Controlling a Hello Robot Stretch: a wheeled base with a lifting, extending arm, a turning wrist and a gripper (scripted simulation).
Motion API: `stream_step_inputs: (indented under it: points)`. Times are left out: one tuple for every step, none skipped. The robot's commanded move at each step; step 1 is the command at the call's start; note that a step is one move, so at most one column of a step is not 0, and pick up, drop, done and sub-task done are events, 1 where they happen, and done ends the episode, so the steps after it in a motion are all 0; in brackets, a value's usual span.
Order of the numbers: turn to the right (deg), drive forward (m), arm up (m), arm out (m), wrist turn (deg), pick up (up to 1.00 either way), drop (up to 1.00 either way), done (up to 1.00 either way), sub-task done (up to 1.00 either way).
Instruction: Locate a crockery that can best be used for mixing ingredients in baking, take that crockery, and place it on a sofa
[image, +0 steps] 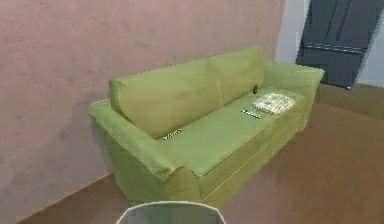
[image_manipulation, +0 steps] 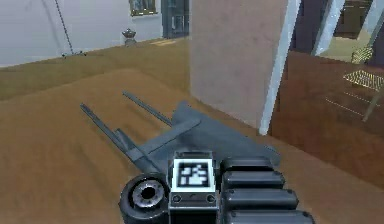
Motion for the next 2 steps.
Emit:
stream_step_inputs:
  points:
    - [39.0, 0.0, 0.0, 0.0, 0.0, 0.0, 0.0, 0.0, 0.0]
    - [0.0, 1.0, 0.0, 0.0, 0.0, 0.0, 0.0, 0.0, 0.0]
